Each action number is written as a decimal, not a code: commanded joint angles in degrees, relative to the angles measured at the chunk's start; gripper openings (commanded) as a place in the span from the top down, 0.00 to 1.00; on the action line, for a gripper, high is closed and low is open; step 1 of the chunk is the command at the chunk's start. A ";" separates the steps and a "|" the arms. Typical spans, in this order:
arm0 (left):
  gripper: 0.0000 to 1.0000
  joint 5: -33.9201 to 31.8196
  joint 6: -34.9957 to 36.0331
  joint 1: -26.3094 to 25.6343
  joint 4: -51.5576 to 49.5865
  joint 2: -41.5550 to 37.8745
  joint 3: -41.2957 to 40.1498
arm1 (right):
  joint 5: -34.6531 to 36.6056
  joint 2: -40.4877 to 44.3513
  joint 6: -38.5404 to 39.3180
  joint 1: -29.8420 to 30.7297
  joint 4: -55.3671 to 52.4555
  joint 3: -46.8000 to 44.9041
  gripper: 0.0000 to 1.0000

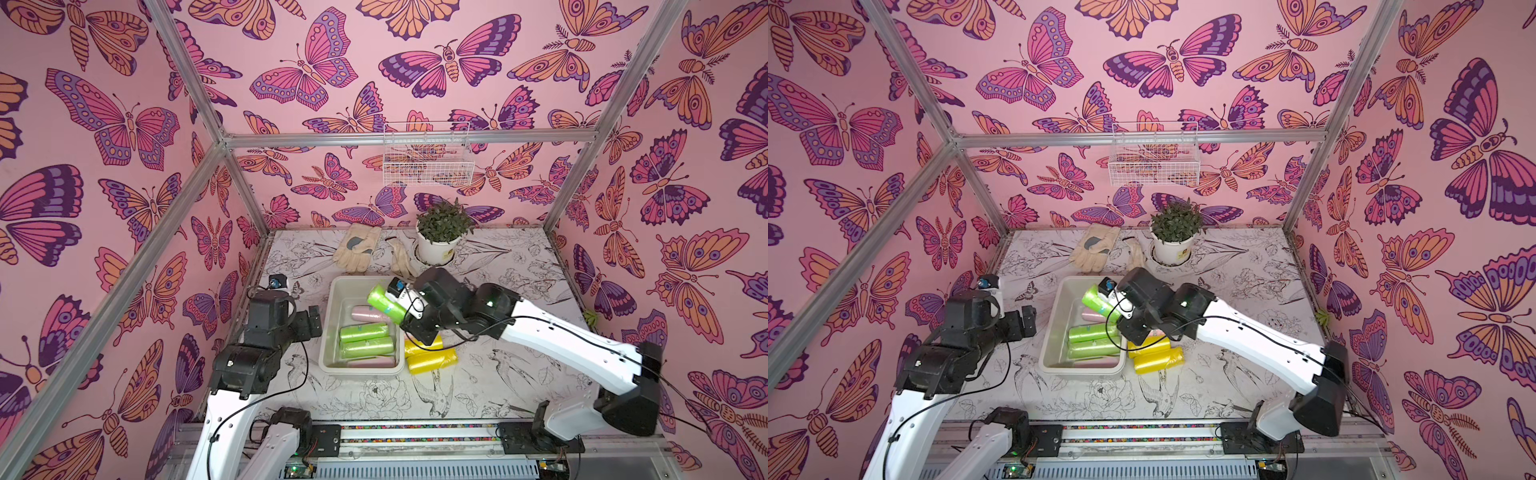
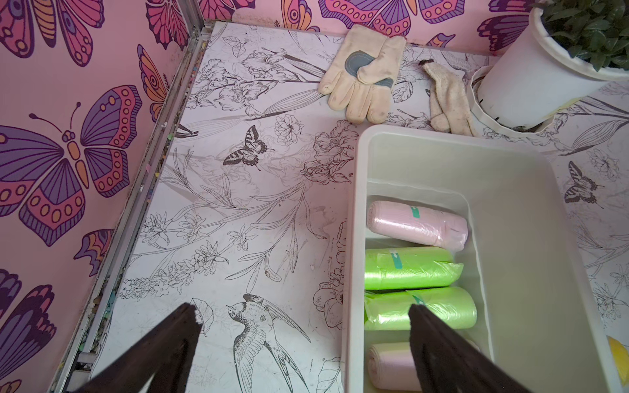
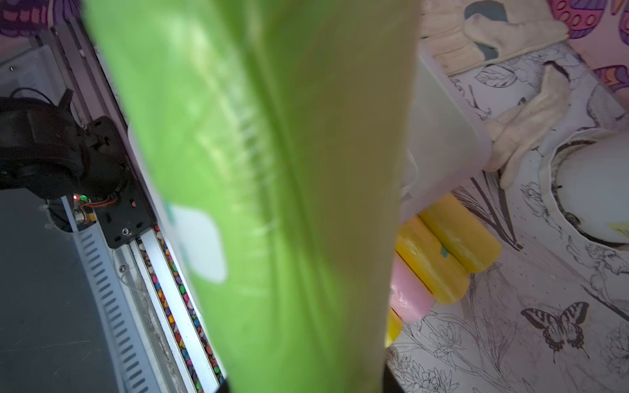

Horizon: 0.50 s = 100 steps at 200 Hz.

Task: Put the roll of trash bags into the storage box
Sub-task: Place the roll of trash bags in the storage box.

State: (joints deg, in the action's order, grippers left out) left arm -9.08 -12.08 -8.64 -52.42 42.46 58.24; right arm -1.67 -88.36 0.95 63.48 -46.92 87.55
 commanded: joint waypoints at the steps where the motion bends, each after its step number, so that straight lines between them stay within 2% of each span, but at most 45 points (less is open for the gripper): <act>1: 0.00 -1.62 -0.31 0.30 -0.36 -1.54 -0.21 | 1.11 -7.04 3.80 1.15 -5.88 4.79 1.00; 38: 0.00 0.04 -0.11 0.35 -0.04 -2.31 -0.28 | 1.51 -16.38 5.93 3.22 -10.09 11.05 1.00; 70: 0.00 12.26 3.09 0.30 0.89 -4.36 -0.12 | 3.95 -21.57 7.30 5.02 -12.43 13.65 1.00; 100: 0.00 10.49 2.94 0.38 1.01 -6.54 -0.49 | 3.62 -24.49 7.66 5.31 -12.07 13.52 1.00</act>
State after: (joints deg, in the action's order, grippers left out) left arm -0.86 -10.41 -8.62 -52.29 37.93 58.24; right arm 0.89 -111.22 7.40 68.49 -57.04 99.20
